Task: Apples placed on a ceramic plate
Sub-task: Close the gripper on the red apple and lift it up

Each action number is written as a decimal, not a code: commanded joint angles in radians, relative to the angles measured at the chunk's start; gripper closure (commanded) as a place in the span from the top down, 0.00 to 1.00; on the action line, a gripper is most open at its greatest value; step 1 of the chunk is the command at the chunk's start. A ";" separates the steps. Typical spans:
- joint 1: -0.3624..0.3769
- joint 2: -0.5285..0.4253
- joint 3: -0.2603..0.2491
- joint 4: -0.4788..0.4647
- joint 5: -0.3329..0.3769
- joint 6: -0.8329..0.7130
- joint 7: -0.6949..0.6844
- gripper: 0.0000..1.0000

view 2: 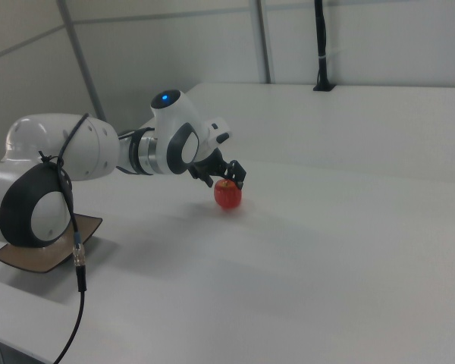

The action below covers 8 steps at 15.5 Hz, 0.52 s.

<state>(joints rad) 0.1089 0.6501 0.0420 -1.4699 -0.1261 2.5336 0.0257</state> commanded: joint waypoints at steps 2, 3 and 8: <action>0.006 0.043 -0.010 0.020 -0.046 0.027 0.007 1.00; 0.006 0.043 -0.010 0.020 -0.059 0.027 0.007 1.00; 0.008 0.051 -0.010 0.020 -0.079 0.027 0.007 0.32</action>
<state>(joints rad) 0.1089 0.6842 0.0420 -1.4684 -0.1728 2.5368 0.0257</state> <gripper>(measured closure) 0.119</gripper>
